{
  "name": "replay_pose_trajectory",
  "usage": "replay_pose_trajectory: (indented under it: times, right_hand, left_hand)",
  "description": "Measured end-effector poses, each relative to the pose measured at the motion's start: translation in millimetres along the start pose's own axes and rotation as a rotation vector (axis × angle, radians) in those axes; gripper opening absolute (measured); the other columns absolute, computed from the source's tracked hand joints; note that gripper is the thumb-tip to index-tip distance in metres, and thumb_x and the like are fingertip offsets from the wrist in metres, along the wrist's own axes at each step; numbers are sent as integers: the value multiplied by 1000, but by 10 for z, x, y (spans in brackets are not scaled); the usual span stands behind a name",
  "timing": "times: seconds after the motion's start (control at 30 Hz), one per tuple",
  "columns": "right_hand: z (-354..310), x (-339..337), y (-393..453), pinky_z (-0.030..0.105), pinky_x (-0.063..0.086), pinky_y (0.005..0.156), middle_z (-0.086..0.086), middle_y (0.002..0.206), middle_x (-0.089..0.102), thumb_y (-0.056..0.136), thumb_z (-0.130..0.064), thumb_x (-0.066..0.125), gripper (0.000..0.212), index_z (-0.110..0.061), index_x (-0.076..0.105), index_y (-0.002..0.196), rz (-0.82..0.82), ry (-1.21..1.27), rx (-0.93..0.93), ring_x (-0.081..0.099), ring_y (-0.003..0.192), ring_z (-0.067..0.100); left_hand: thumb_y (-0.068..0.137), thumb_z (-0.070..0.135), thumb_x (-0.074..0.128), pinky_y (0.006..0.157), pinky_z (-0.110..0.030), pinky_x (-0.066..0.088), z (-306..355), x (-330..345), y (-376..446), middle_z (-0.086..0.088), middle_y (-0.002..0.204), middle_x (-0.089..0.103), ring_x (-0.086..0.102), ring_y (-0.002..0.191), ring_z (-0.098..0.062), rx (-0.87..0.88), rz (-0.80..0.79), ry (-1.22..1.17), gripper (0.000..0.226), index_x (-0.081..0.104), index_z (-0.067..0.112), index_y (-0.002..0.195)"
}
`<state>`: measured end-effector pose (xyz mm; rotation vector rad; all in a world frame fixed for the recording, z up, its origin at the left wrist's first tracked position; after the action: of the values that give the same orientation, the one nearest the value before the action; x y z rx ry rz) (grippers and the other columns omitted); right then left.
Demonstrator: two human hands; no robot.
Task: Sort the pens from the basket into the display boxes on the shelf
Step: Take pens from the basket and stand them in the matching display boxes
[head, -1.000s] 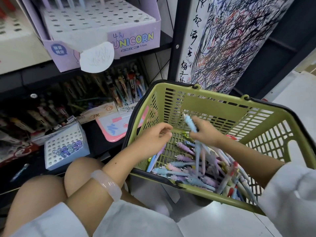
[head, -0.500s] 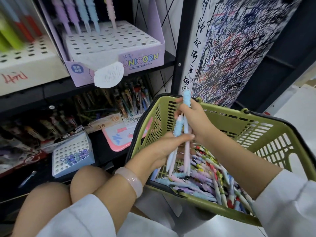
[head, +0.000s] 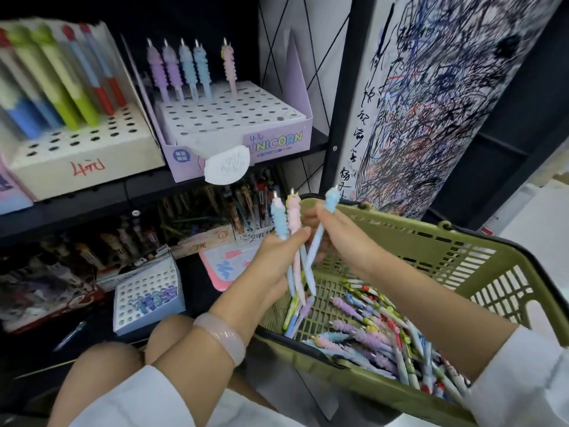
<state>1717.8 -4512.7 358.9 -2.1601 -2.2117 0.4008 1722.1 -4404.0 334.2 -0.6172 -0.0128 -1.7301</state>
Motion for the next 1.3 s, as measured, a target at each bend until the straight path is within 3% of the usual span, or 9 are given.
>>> replay_pose_trajectory:
  times: [0.1, 0.27, 0.33, 0.43, 0.67, 0.77, 0.97, 1.17, 1.3]
  right_hand:
    - [-146, 191, -94, 23, 55, 62, 1, 93, 68, 96, -49, 33, 40, -21, 46, 121, -98, -62, -40, 69, 75, 9]
    - [-484, 375, -148, 7, 46, 62, -22, 72, 62, 96, -46, 34, 26, -30, 54, 100, -164, -165, -199, 56, 64, -12]
    - [-626, 425, -103, 14, 50, 65, -10, 77, 60, 97, -39, 38, 29, -17, 55, 106, -103, -59, -233, 58, 63, -3]
    - [-886, 534, -39, 27, 51, 69, -2, 76, 61, 97, -26, 44, 17, -16, 58, 96, -85, 14, -320, 59, 65, 10]
    - [-1457, 908, 132, 18, 50, 58, -6, 68, 65, 95, -18, 52, 10, -13, 57, 89, -221, 70, -392, 60, 62, 6]
    - [-1719, 983, 288, 20, 52, 59, 5, 81, 63, 98, -19, 46, 9, -14, 51, 93, -157, 120, -436, 64, 61, 9]
    - [-2214, 829, 780, 19, 54, 62, 6, 87, 61, 98, -23, 44, 8, -16, 48, 99, 109, 77, -551, 62, 65, 8]
    - [-2477, 541, 1310, 36, 55, 82, 7, 90, 62, 97, -22, 47, 10, -12, 45, 97, 397, -147, -599, 64, 79, 20]
    - [-2485, 516, 1577, 28, 50, 63, 13, 93, 64, 97, -21, 47, 12, -10, 48, 99, 450, -334, -636, 63, 82, 25]
  left_hand:
    - [92, 16, 54, 55, -29, 56, 92, -7, -124, -10, 74, 73, 71, 69, -21, 5, -80, -102, 13, 64, 8, 90]
    - [88, 11, 59, 56, -27, 54, 428, -274, -285, -2, 56, 66, 61, 49, -13, 98, -59, 2, 7, 63, 8, 83]
    - [87, 4, 59, 54, -25, 51, 620, -341, -372, -1, 57, 64, 56, 46, -11, 203, -51, 30, 7, 63, 8, 85]
    - [86, -1, 58, 47, -19, 47, 911, -464, -514, 4, 57, 66, 55, 44, -8, 346, 31, 141, 11, 61, 10, 87]
    - [90, 11, 57, 51, -20, 51, 1467, -765, -764, 4, 63, 69, 61, 50, -8, 487, 24, 255, 6, 63, 13, 89]
    - [93, 16, 54, 47, -22, 48, 1643, -945, -723, 3, 66, 68, 56, 47, -11, 482, 75, 252, 7, 61, 13, 92]
    - [94, 7, 49, 38, -17, 34, 1949, -1211, -556, -6, 65, 62, 39, 36, -9, 524, 152, 161, 8, 47, 11, 88]
    - [92, 4, 51, 42, -20, 42, 2228, -1286, -462, -2, 68, 69, 48, 41, -11, 597, 183, 134, 10, 56, 13, 90]
    - [92, 4, 50, 44, -20, 47, 2354, -1272, -377, 0, 65, 69, 54, 44, -10, 600, 194, 93, 12, 59, 12, 91]
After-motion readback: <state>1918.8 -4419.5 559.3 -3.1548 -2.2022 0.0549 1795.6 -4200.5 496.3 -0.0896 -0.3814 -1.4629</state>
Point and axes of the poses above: each hand's wrist, its own y-axis towards the middle knuckle, its own x-axis out of the palm, z = x × y, the point moved 4 cm from there along y, towards the middle knuckle
